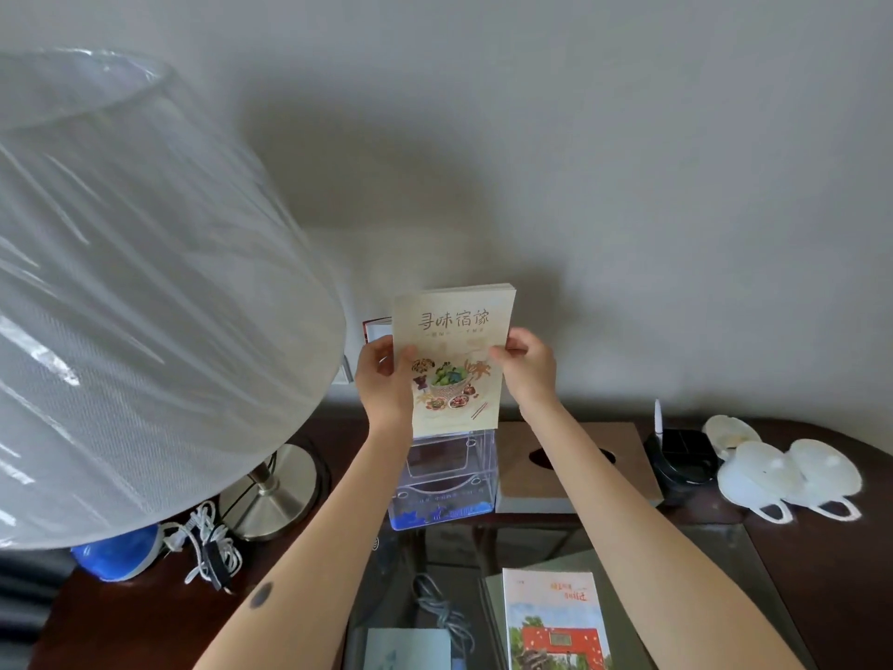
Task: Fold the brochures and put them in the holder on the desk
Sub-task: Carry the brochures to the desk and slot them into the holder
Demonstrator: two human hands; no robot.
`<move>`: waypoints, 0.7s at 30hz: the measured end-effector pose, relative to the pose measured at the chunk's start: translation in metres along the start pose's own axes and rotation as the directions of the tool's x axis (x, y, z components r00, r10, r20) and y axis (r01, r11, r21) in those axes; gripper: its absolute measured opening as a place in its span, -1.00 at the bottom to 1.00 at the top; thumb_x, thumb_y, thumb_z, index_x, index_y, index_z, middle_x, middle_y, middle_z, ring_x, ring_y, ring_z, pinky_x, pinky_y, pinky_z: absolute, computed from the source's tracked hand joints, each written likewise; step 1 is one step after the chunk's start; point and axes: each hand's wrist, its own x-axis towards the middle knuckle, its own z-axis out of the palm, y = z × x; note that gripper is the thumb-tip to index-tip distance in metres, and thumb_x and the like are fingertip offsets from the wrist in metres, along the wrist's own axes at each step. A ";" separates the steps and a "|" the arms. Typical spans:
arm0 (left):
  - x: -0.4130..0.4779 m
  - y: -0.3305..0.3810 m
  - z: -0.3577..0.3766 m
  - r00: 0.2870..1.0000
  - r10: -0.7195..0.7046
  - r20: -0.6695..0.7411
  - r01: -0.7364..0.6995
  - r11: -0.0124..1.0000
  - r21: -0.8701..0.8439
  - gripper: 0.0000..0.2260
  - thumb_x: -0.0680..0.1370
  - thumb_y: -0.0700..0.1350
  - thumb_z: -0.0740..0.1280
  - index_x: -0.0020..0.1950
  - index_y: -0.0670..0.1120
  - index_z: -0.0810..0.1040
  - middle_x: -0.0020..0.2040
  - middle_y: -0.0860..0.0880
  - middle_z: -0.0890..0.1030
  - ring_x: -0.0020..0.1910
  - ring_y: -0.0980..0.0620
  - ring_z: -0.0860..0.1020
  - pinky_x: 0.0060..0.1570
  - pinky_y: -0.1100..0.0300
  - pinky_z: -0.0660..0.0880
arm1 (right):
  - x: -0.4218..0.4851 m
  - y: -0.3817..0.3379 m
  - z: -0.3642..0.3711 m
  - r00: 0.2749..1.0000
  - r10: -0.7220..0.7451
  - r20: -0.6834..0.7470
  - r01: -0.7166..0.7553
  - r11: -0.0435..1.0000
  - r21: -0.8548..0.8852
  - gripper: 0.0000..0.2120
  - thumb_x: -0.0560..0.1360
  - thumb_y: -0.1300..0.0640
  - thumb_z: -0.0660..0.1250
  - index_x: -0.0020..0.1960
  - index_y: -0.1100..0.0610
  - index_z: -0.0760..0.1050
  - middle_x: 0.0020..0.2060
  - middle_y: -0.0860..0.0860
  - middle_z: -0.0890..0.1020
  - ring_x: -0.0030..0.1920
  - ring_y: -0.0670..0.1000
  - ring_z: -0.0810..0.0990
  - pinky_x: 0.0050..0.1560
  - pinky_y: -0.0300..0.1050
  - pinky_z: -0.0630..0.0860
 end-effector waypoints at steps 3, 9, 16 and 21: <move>0.005 -0.010 -0.003 0.999 -0.010 -0.031 0.011 1.000 0.017 -0.86 0.50 -0.22 0.36 0.00 -0.07 0.48 -0.12 0.09 0.57 -0.16 0.23 0.53 -0.33 0.49 0.46 | 0.005 0.004 0.008 1.000 -0.018 0.004 0.019 1.000 -0.026 -0.86 0.45 0.28 0.35 0.00 0.18 0.56 -0.05 0.08 0.66 -0.11 -0.01 0.57 -0.09 -0.18 0.51; 0.016 -0.026 -0.018 0.989 -0.023 -0.145 0.035 0.997 0.076 -0.86 0.45 -0.20 0.41 -0.06 -0.02 0.53 -0.18 0.08 0.57 -0.18 0.12 0.51 -0.07 0.27 0.47 | 0.009 0.007 0.024 0.995 -0.097 0.034 0.099 0.994 -0.045 -0.88 0.42 0.32 0.36 -0.05 0.20 0.59 -0.14 0.08 0.66 -0.21 -0.05 0.53 -0.27 -0.41 0.42; 0.017 -0.037 -0.029 0.975 -0.063 -0.211 0.082 0.993 0.081 -0.75 0.45 -0.17 0.42 0.11 -0.12 0.55 -0.05 -0.01 0.59 -0.08 0.03 0.53 -0.11 0.24 0.46 | 0.008 0.007 0.036 0.985 -0.157 0.068 0.162 0.983 -0.085 -0.83 0.41 0.32 0.37 -0.01 0.22 0.61 -0.12 0.09 0.68 -0.21 -0.07 0.53 -0.26 -0.47 0.40; 0.022 -0.039 -0.035 0.977 -0.052 -0.208 0.071 0.994 0.085 -0.82 0.45 -0.19 0.41 0.02 -0.05 0.55 -0.06 -0.01 0.60 -0.08 0.03 0.54 -0.11 0.25 0.47 | 0.003 0.014 0.040 0.980 -0.178 0.084 0.187 0.976 -0.114 -0.89 0.41 0.32 0.38 -0.06 0.25 0.60 -0.16 0.12 0.67 -0.23 -0.06 0.53 -0.29 -0.47 0.40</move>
